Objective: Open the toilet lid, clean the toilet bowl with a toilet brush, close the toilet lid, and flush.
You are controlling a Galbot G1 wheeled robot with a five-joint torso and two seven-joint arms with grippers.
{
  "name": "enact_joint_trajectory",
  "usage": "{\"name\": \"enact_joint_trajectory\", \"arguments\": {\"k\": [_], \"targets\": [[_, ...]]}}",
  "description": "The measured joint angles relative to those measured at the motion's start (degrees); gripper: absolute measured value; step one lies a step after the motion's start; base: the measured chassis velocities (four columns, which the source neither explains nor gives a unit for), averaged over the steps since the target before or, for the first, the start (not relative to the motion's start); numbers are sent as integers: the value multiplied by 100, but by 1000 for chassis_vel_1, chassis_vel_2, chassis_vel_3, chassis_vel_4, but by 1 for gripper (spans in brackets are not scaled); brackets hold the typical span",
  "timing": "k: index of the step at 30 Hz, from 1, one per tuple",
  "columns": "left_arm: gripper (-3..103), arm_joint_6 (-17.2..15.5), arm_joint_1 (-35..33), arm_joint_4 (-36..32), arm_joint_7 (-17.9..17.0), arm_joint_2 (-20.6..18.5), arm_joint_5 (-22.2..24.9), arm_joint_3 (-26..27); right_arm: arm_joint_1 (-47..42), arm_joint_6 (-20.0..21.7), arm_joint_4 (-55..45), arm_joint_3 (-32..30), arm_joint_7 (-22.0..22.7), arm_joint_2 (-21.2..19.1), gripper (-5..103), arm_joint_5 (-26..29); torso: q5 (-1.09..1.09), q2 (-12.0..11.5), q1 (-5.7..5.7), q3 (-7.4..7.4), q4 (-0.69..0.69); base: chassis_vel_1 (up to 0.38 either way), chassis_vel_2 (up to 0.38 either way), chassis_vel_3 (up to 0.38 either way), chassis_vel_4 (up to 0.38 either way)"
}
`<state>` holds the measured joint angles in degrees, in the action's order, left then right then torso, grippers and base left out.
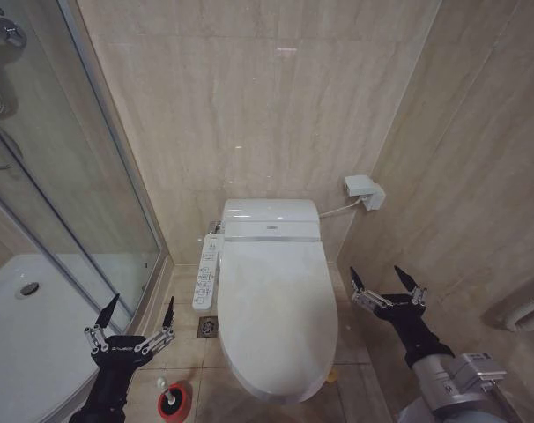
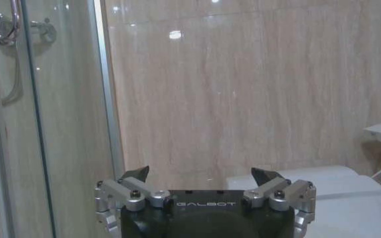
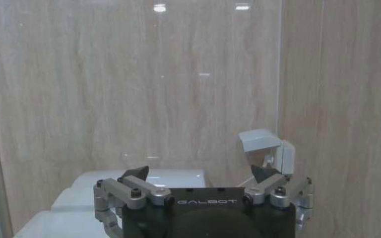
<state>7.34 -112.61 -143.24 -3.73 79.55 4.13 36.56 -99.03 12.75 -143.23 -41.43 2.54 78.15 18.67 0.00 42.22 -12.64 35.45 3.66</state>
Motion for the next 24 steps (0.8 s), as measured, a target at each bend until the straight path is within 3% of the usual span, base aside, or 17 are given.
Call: {"name": "enact_joint_trajectory", "arguments": {"k": [8, 12, 13, 15, 17, 24], "targets": [[100, -123, 65, 7, 8, 98, 31, 81, 0, 0, 0, 0, 0, 0, 100, 0, 1, 0, 0, 0, 2, 0, 0, 0, 0], [100, -932, 505, 117, 75, 746, 275, 597, -1, 0, 0, 0, 0, -1, 100, 0, 1, 0, 0, 0, 0, 0, 0, 0, 0], [100, -932, 505, 117, 75, 746, 275, 597, -1, 0, 0, 0, 0, -1, 100, 0, 1, 0, 0, 0, 0, 0, 0, 0, 0], [100, -1365, 757, 187, 119, 1119, 416, 895, 0, 0, 0, 0, 0, -1, 100, 0, 1, 0, 0, 0, -1, 0, 0, 0, 0], [100, -1026, 885, 299, 190, 1258, 461, 1025, 0, 0, 0, 0, 0, -1, 100, 0, 0, 0, 0, 0, 0, 0, 0, 0, 0], [100, -787, 926, 463, 323, 1290, 497, 1090, 0, 0, 0, 0, 0, -1, 100, 0, 0, 0, 0, 0, 0, 0, 0, 0, 0]]}}
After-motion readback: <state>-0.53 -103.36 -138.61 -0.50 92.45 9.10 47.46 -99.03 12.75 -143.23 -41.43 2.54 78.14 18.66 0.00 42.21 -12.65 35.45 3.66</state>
